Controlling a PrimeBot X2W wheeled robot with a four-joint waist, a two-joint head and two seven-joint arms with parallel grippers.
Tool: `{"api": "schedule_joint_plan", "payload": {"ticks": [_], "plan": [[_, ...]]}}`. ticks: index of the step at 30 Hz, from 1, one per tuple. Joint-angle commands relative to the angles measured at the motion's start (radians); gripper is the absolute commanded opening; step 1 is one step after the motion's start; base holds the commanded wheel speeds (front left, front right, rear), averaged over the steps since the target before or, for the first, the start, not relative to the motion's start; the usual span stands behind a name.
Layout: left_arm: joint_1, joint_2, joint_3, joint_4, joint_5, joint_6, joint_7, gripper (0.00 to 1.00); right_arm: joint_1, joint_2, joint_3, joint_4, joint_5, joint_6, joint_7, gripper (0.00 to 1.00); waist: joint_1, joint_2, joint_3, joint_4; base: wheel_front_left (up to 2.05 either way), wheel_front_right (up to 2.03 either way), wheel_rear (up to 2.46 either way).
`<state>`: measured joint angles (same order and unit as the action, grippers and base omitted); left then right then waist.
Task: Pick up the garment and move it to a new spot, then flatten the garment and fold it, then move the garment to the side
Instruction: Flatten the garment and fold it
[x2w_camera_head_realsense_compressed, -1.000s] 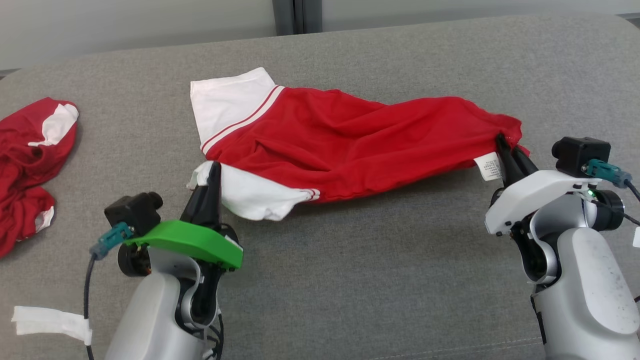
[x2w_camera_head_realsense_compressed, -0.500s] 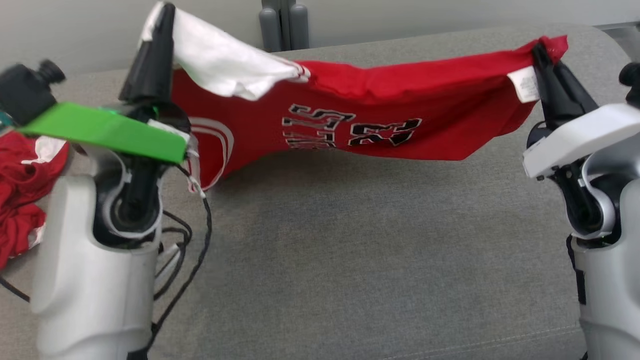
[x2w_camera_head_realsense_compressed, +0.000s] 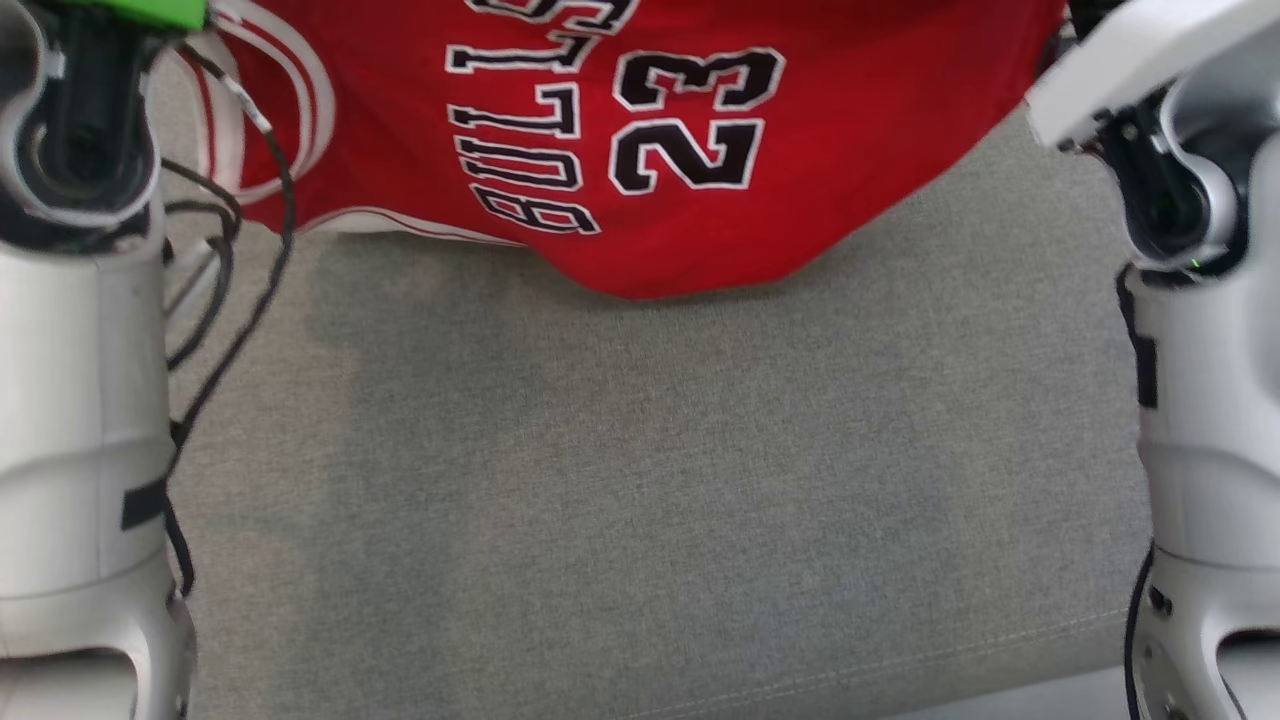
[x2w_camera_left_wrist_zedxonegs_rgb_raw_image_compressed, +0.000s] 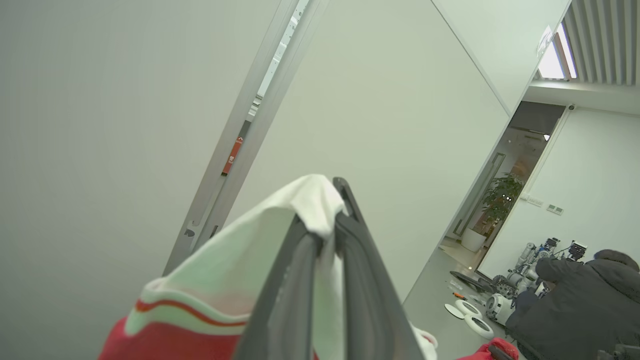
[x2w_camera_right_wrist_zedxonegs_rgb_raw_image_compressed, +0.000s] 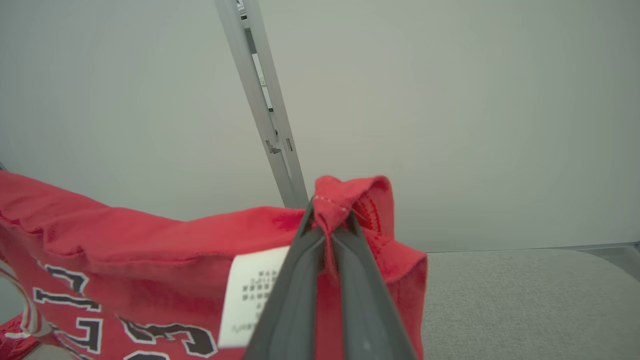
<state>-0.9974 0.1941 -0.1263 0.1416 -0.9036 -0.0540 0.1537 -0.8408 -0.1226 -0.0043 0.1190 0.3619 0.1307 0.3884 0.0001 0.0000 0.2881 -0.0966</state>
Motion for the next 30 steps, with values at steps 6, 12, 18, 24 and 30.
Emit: {"api": "schedule_joint_plan", "payload": {"ticks": [6, 12, 18, 24, 30], "plan": [[-0.273, 0.054, 0.009, 0.126, 0.114, -0.052, -0.179, 0.0, -0.302, 0.063, -0.018, 0.248, 0.005, 0.0, -0.271, 0.0, -0.0001, 0.0, 0.234, -0.127, 0.0, 0.0, 0.0], [-0.466, 0.068, -0.044, 0.161, 0.147, -0.076, -0.338, 0.0, -0.488, 0.069, -0.049, 0.393, -0.056, 0.0, -0.577, 0.0, -0.0001, 0.0, 0.253, -0.12, 0.0, 0.0, 0.0], [-0.405, 0.089, -0.17, 0.085, 0.042, -0.076, -0.4, 0.0, -0.467, 0.045, -0.025, 0.466, -0.11, 0.0, -0.648, 0.0, -0.0001, 0.0, 0.278, -0.073, 0.0, 0.0, 0.0], [-0.118, 0.115, -0.2, -0.014, -0.02, -0.077, -0.421, 0.0, -0.296, 0.006, 0.009, 0.497, -0.084, 0.0, -0.654, 0.0, -0.0001, 0.0, 0.257, -0.021, 0.0, 0.0, 0.0], [0.283, 0.095, -0.15, -0.156, -0.06, -0.077, -0.417, 0.0, -0.048, -0.038, 0.069, 0.479, -0.006, 0.0, -0.652, 0.0, -0.0001, 0.0, 0.166, 0.028, 0.0, 0.0, 0.0]]}}
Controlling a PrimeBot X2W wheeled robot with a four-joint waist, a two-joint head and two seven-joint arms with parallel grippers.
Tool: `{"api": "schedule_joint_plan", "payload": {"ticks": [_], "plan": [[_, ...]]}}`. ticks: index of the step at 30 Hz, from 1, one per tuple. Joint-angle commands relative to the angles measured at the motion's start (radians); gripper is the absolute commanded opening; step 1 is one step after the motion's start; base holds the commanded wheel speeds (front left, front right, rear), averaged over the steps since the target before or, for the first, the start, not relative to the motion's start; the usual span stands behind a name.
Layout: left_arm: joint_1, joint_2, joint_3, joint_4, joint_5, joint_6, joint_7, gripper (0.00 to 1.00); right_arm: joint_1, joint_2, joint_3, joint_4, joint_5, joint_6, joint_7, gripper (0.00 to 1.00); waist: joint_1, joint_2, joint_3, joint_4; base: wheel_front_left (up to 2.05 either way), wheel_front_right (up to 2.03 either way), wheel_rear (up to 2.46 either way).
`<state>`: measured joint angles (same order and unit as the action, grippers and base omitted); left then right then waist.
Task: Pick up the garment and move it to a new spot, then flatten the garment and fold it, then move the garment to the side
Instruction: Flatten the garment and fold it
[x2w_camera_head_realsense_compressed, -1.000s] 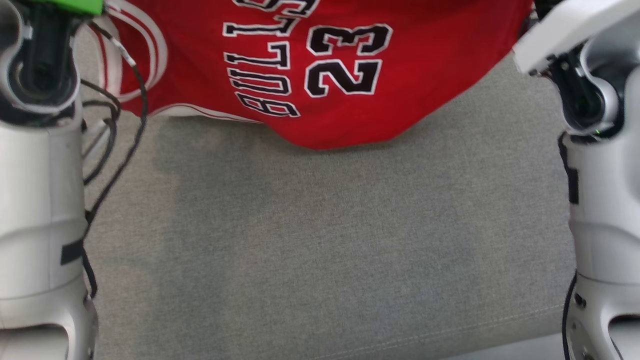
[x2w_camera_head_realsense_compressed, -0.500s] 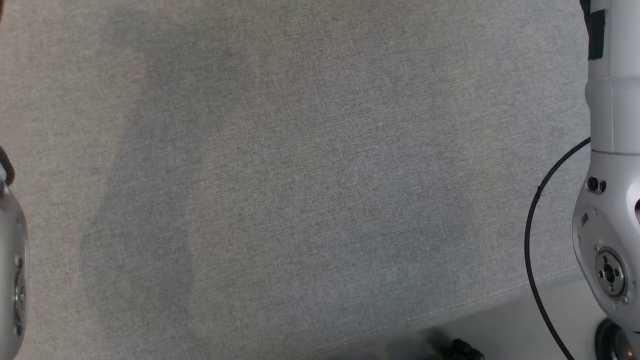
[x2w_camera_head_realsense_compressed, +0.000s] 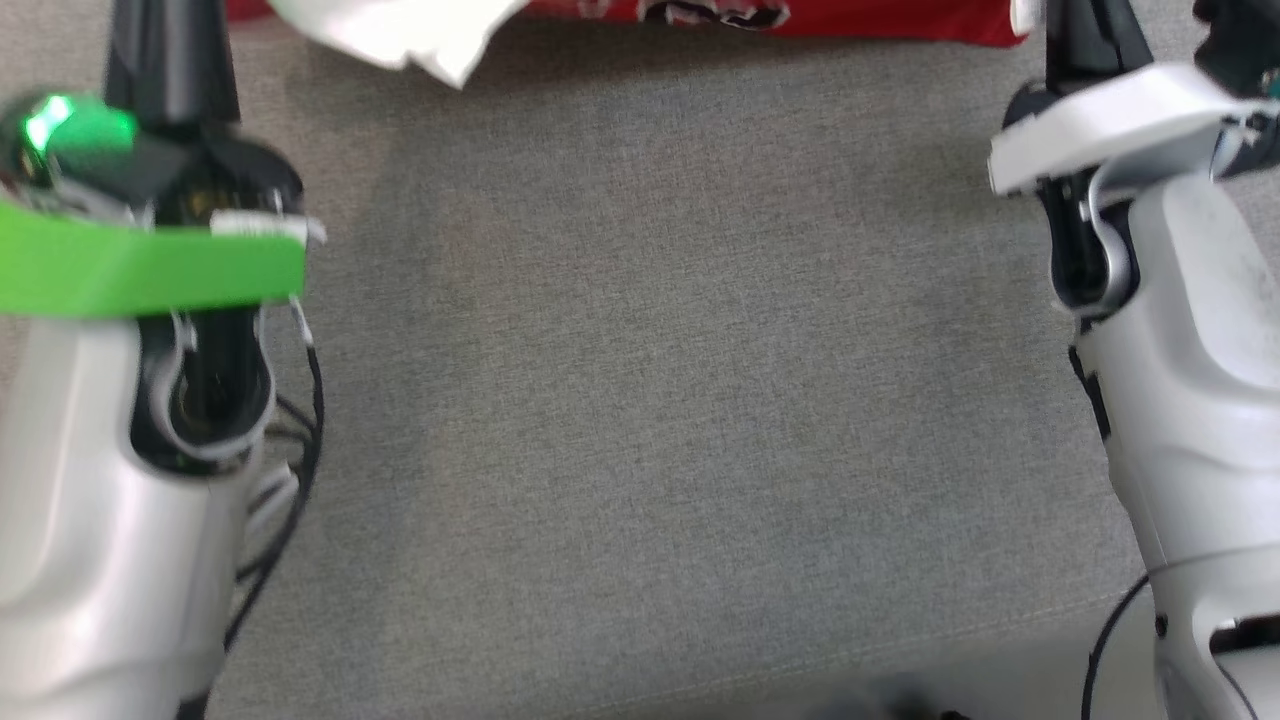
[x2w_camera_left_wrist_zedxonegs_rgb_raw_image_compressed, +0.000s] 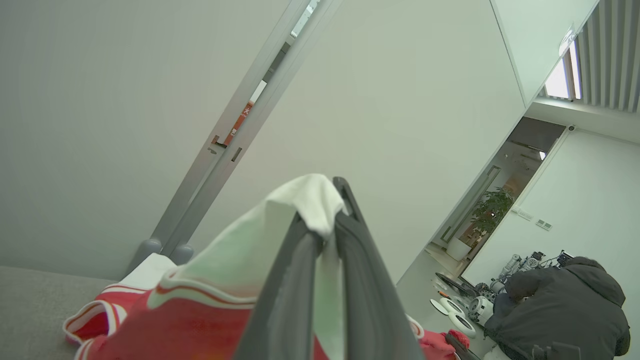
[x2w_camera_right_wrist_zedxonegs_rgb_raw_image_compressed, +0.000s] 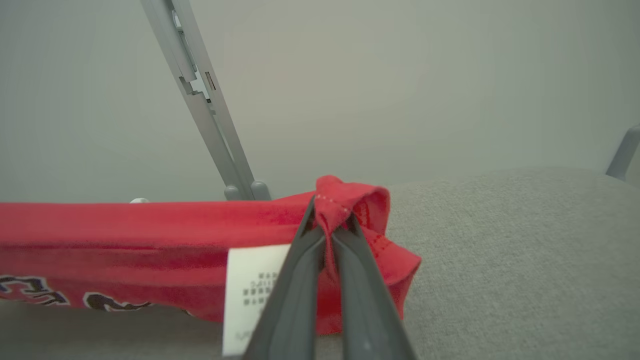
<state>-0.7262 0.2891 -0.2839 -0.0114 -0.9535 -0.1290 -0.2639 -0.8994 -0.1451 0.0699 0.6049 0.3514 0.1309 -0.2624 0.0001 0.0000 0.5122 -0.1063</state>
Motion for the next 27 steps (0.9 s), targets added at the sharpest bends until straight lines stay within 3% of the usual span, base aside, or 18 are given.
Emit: {"api": "schedule_joint_plan", "payload": {"ticks": [1, 7, 11, 22, 27], "plan": [[0.088, -0.002, 0.014, -0.022, -0.014, -0.002, 0.0, 0.0, 0.059, -0.021, -0.006, -0.011, 0.015, 0.0, 0.003, 0.0, -0.0001, 0.0, -0.081, 0.044, 0.0, 0.0, 0.0], [0.436, -0.011, 0.005, -0.05, -0.051, -0.002, 0.0, 0.0, 0.296, -0.025, -0.082, -0.066, 0.039, -0.001, 0.079, 0.0, -0.0001, 0.0, -0.183, 0.079, 0.0, 0.0, 0.0], [0.572, -0.021, -0.011, -0.02, -0.051, -0.002, 0.0, 0.0, 0.431, -0.003, -0.145, -0.141, 0.024, -0.001, 0.14, 0.0, -0.0001, 0.0, -0.233, 0.106, 0.0, 0.0, 0.0], [0.704, -0.003, -0.081, 0.099, -0.046, 0.003, 0.041, 0.0, 0.777, 0.085, -0.313, -0.438, -0.121, -0.001, 0.448, 0.0, -0.0001, 0.0, -0.318, 0.136, 0.0, 0.0, 0.0], [0.747, 0.016, -0.1, 0.114, -0.075, 0.012, 0.101, 0.0, 0.886, 0.092, -0.329, -0.533, -0.086, -0.001, 0.554, 0.0, -0.0001, 0.0, -0.331, 0.136, 0.0, 0.0, 0.0]]}}
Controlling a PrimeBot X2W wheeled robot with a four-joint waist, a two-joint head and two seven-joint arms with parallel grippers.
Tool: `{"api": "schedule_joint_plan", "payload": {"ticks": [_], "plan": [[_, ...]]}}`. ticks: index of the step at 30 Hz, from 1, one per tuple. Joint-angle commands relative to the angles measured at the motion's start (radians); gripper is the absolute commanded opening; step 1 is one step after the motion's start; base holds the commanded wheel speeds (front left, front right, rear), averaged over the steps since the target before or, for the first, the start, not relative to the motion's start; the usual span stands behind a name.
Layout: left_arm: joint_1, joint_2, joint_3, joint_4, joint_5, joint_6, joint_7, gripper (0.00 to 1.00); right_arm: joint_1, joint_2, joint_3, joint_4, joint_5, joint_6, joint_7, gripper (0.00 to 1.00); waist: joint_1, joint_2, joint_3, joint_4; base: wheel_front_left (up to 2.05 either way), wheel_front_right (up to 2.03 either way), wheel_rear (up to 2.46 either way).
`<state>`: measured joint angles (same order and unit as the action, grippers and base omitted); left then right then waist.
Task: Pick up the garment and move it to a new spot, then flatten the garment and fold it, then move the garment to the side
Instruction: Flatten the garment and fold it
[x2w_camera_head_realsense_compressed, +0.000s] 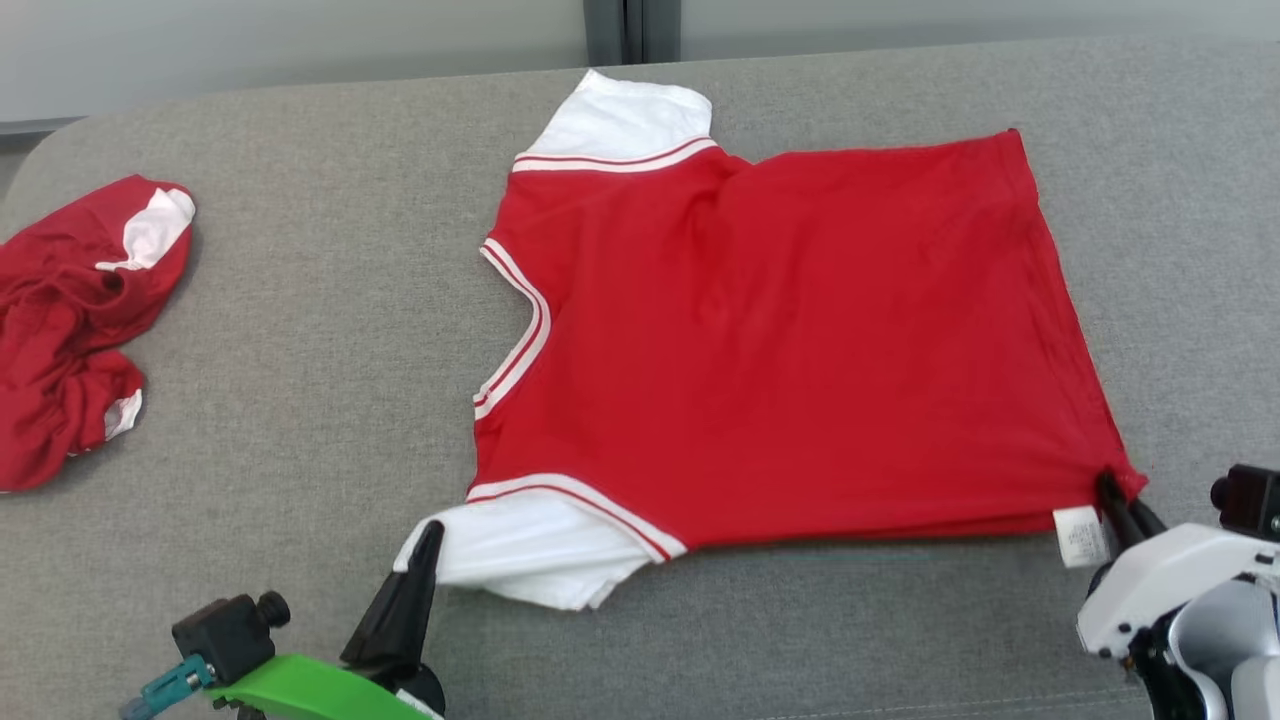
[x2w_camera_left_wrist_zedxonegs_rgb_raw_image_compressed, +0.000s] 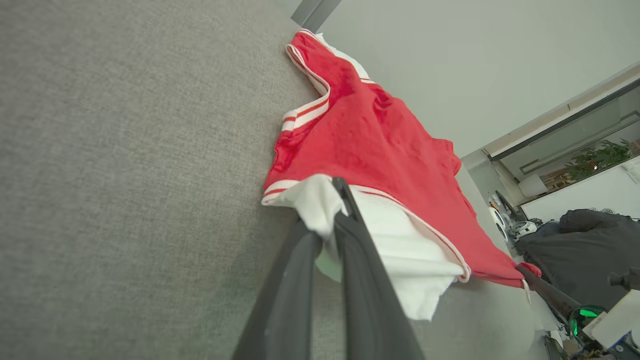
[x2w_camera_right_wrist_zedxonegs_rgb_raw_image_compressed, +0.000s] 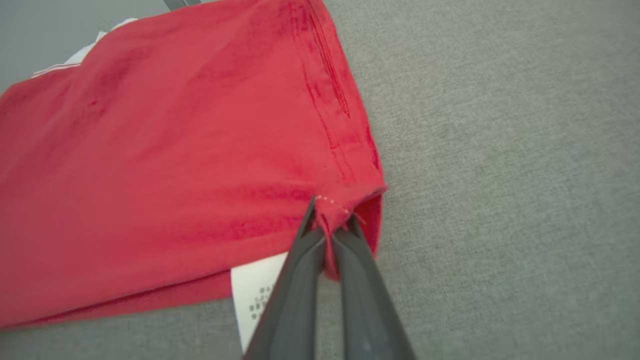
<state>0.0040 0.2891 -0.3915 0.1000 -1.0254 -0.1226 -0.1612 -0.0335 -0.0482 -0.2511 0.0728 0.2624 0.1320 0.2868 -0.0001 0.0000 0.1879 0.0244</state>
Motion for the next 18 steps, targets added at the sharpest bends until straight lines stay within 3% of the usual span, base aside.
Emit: {"api": "schedule_joint_plan", "payload": {"ticks": [1, 8, 18], "plan": [[0.028, 0.02, 0.001, 0.005, -0.014, 0.012, 0.02, 0.0, 0.042, -0.005, -0.01, -0.01, 0.01, -0.002, 0.032, 0.0, 0.0001, 0.0, -0.01, 0.007, 0.0, 0.0, 0.0], [0.1, 0.075, -0.022, -0.049, -0.039, 0.053, 0.122, 0.0, 0.107, -0.006, -0.022, -0.08, 0.0, -0.002, 0.122, 0.0, 0.0001, 0.0, -0.02, 0.001, 0.0, 0.0, 0.0], [-0.069, 0.012, -0.051, -0.083, -0.03, 0.069, 0.168, 0.0, 0.041, -0.004, -0.008, -0.11, 0.041, -0.002, 0.136, 0.0, 0.0001, 0.0, -0.021, -0.007, 0.0, 0.0, 0.0]]}}
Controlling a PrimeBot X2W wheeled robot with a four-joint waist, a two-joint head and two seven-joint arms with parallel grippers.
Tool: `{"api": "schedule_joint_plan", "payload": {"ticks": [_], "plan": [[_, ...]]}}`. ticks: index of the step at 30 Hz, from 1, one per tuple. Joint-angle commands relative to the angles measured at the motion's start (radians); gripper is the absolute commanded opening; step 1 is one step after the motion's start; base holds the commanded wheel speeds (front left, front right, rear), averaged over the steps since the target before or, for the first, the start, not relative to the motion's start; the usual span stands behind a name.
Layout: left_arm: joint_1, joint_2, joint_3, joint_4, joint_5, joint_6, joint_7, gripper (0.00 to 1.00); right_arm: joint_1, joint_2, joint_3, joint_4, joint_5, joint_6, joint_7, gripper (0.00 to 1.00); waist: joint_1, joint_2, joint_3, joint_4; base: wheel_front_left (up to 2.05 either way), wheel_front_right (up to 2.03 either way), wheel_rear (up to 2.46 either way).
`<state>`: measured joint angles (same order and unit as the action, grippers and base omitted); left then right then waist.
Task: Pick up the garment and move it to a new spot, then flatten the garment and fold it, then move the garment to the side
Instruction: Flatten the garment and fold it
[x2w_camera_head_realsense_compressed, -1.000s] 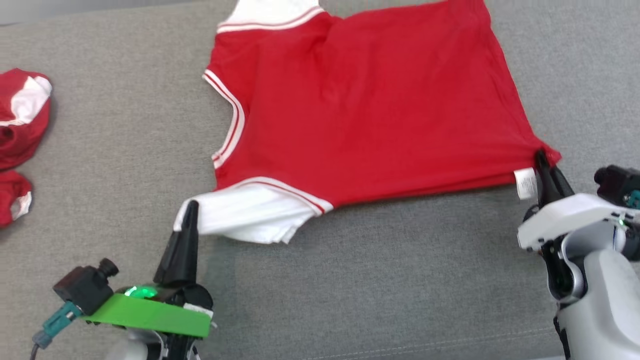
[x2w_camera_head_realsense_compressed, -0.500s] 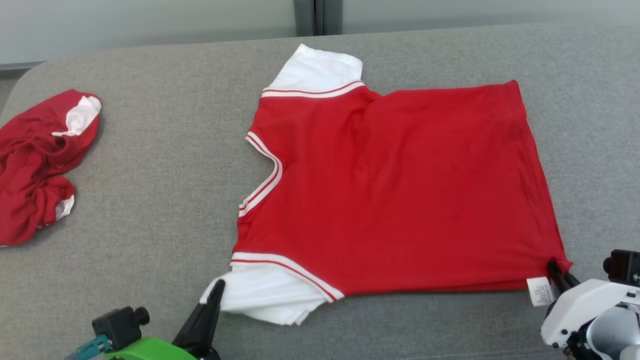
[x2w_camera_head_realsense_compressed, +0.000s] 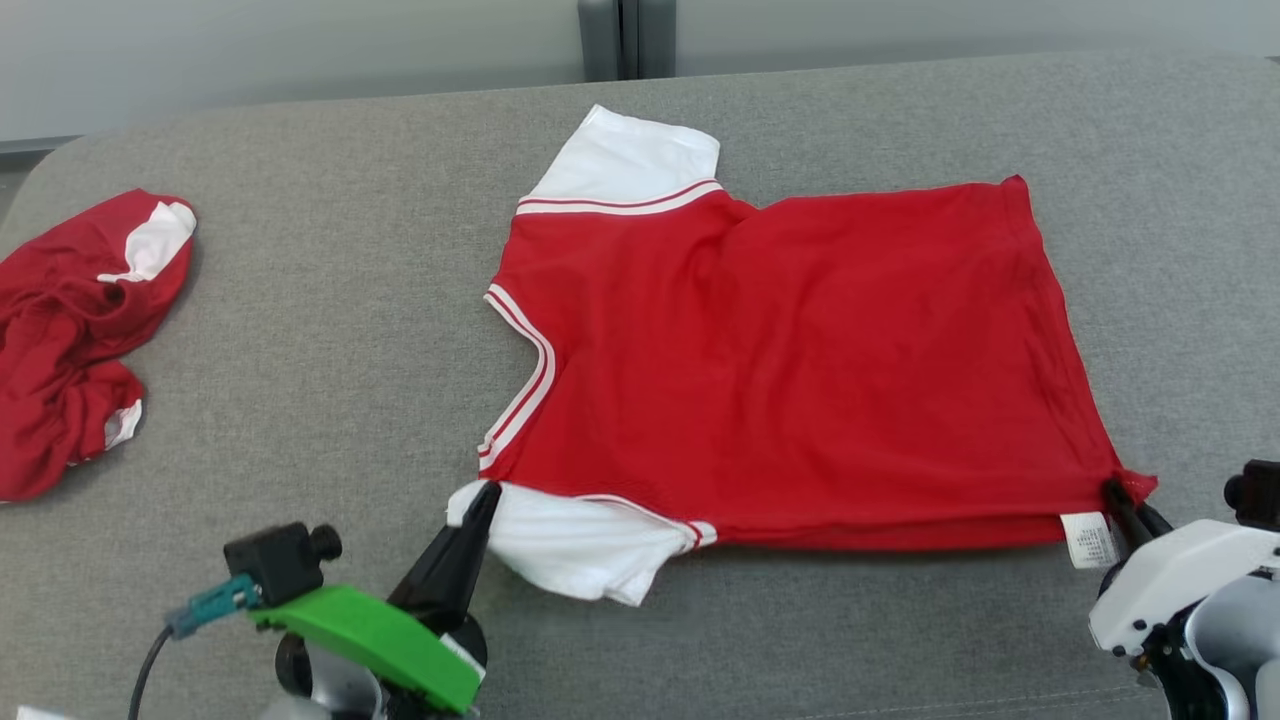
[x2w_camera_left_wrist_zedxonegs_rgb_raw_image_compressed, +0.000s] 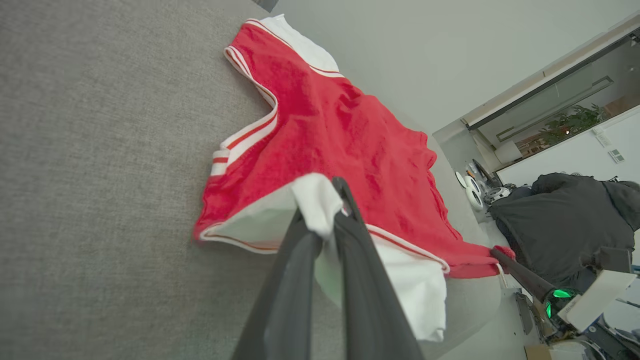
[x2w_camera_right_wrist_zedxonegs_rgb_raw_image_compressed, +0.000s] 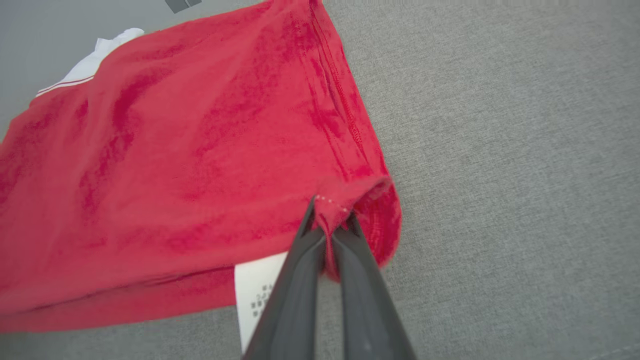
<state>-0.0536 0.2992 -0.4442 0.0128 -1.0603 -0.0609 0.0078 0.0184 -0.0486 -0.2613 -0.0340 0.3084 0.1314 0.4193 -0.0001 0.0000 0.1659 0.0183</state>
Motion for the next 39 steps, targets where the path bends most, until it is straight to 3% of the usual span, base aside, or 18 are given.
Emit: {"api": "schedule_joint_plan", "payload": {"ticks": [1, 13, 27, 28, 29, 30, 31, 39], "plan": [[-0.042, -0.006, -0.002, 0.015, 0.008, 0.009, 0.009, 0.0, -0.022, -0.004, 0.011, 0.0, -0.006, -0.001, 0.014, 0.0, 0.0001, 0.0, 0.003, -0.003, 0.0, 0.0, 0.0], [-0.306, -0.07, 0.011, 0.252, 0.089, 0.05, -0.03, 0.0, -0.233, -0.003, 0.074, 0.121, -0.018, -0.001, 0.037, 0.0, 0.0001, 0.0, 0.056, -0.034, 0.0, 0.0, 0.0], [-0.422, -0.111, -0.004, 0.403, 0.11, 0.017, -0.065, 0.0, -0.397, -0.003, 0.049, 0.277, -0.059, -0.001, 0.028, 0.0, 0.0001, 0.0, 0.117, -0.021, 0.0, 0.0, 0.0], [-0.429, -0.114, -0.006, 0.41, 0.113, 0.016, -0.067, 0.0, -0.399, -0.003, 0.041, 0.289, -0.063, -0.001, 0.028, 0.06, 0.0001, 0.0, 0.119, -0.019, 0.0, 0.0, 0.0], [-0.435, -0.117, -0.01, 0.417, 0.114, 0.015, -0.068, 0.0, -0.4, -0.003, 0.035, 0.298, -0.069, -0.001, 0.028, 0.81, 0.0001, 0.0, 0.121, -0.018, 0.0, 0.0, 0.0], [-0.442, -0.121, -0.013, 0.427, 0.117, 0.012, -0.071, 0.21, -0.404, -0.003, 0.026, 0.307, -0.07, -0.001, 0.02, 1.0, 0.0001, 0.0, 0.122, -0.016, 0.0, 0.0, 0.0], [-0.449, -0.123, -0.014, 0.434, 0.118, 0.011, -0.075, 1.0, -0.408, -0.004, 0.021, 0.311, -0.072, -0.001, 0.01, 1.0, 0.0001, 0.0, 0.122, -0.015, 0.0, 0.0, 0.0], [-0.459, -0.118, -0.013, 0.47, 0.173, 0.005, -0.18, 1.0, -0.421, -0.003, -0.001, 0.306, -0.065, -0.001, -0.155, 1.0, 0.0001, 0.0, 0.097, -0.018, 0.0, 0.0, 0.0]]}}
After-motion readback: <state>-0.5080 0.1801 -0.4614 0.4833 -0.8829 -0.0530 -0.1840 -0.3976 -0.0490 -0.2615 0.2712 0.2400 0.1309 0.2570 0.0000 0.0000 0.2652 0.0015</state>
